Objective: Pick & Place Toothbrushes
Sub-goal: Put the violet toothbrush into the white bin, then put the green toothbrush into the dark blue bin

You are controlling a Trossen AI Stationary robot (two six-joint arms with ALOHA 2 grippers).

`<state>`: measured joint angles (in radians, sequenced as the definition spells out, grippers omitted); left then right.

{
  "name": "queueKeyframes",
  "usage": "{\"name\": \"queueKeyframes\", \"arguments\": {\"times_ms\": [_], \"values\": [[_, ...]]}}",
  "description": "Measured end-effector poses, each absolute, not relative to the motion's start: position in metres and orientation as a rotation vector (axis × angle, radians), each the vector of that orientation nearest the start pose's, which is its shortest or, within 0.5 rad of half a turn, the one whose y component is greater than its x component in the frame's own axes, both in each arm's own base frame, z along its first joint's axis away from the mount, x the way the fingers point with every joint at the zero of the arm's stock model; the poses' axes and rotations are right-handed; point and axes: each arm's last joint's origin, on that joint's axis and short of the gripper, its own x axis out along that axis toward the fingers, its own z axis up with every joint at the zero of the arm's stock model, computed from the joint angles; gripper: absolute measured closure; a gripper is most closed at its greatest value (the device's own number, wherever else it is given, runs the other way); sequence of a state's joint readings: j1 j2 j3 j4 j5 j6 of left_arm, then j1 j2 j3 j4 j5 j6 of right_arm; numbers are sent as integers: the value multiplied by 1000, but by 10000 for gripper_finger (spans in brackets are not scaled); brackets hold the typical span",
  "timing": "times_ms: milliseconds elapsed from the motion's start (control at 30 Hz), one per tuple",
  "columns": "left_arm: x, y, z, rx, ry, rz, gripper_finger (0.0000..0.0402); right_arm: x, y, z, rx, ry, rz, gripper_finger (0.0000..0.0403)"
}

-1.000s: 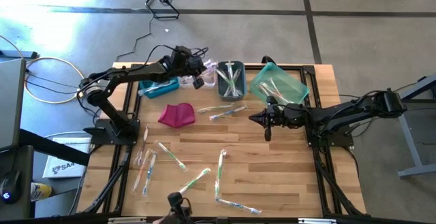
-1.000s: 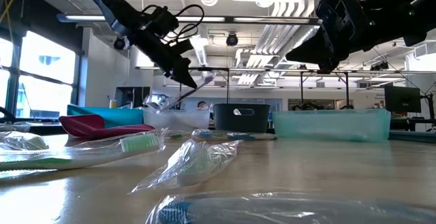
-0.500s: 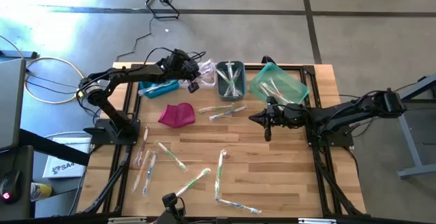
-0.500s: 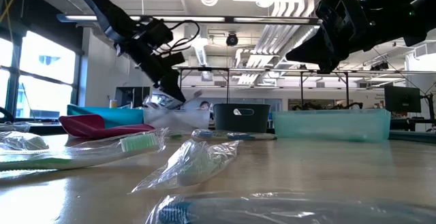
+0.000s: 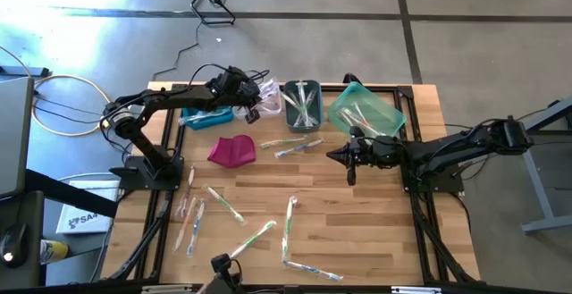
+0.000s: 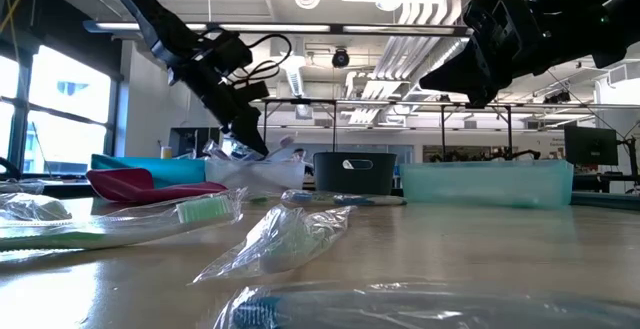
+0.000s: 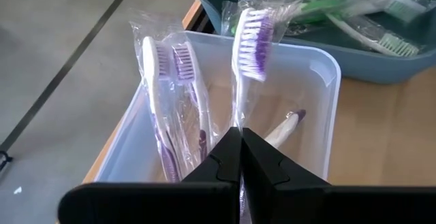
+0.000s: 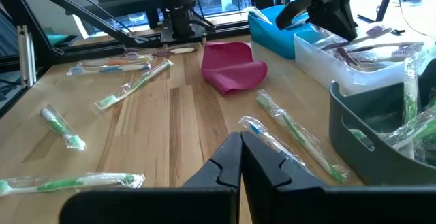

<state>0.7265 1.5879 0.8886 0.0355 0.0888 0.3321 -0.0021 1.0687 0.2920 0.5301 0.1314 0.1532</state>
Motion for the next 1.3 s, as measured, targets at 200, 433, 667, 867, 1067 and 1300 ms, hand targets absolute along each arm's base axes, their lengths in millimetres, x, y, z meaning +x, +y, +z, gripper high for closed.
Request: {"name": "queueKeyframes", "arguments": {"times_ms": [200, 433, 667, 867, 1067, 1300], "values": [[246, 215, 196, 46, 711, 502, 387, 203, -4, 182, 136, 236, -152, 401], [246, 215, 196, 31, 705, 513, 311, 203, -4, 182, 136, 235, -151, 401], [248, 217, 200, 42, 659, 526, 256, 203, -4, 182, 136, 235, -151, 401], [248, 217, 200, 41, 657, 527, 253, 203, -4, 182, 136, 235, -151, 401], [248, 217, 200, -109, 614, 573, 252, 203, -4, 182, 136, 235, -151, 401], [248, 217, 200, -203, 585, 605, 252, 203, -4, 182, 136, 236, -151, 401]]}}
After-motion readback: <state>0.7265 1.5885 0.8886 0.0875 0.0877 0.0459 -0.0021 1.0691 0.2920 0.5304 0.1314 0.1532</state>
